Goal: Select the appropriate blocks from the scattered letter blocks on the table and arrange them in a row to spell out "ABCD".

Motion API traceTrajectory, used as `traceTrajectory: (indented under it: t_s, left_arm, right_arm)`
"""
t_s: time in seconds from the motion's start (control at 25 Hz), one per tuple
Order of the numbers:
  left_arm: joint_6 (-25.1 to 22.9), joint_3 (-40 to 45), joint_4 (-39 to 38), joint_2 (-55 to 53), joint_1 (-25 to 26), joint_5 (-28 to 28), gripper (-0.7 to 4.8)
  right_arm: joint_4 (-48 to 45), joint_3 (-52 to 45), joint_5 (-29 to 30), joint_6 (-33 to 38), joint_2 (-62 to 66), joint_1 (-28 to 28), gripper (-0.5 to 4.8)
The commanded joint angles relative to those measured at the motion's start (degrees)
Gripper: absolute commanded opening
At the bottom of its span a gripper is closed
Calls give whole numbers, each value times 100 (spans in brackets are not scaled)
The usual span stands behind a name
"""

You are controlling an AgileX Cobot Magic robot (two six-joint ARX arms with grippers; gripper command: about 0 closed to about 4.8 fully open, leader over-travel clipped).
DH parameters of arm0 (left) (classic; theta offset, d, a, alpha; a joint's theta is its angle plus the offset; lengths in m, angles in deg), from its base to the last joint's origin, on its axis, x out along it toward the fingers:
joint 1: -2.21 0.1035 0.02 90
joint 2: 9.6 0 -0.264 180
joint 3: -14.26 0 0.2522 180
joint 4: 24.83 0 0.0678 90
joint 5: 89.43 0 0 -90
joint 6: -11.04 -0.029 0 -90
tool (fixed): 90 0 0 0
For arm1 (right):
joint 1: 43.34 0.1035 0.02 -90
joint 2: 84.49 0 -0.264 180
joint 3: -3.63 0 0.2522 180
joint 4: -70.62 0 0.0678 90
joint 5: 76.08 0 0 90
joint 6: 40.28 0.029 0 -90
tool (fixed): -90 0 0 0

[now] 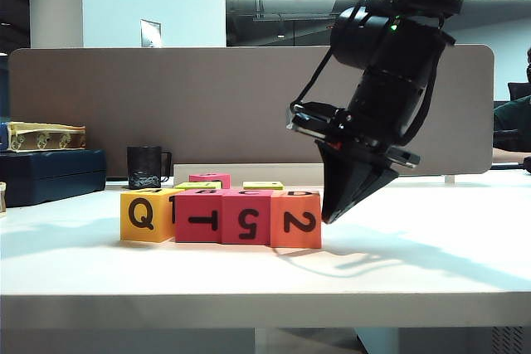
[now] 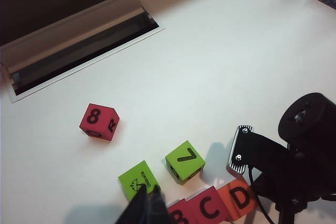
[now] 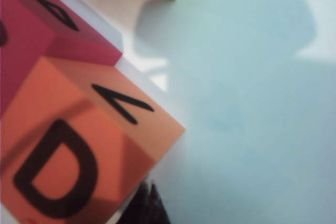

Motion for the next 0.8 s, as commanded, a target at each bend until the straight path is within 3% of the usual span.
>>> traceTrajectory:
  t_s: [0.04, 0.8]
  left_arm:
    - [-24, -22, 31, 35, 0, -13, -6]
    - [-35, -22, -24, 35, 0, -13, -6]
  right_arm:
    - [-175, 20, 72, 20, 13, 13, -2]
    - [-802, 20, 94, 160, 37, 13, -2]
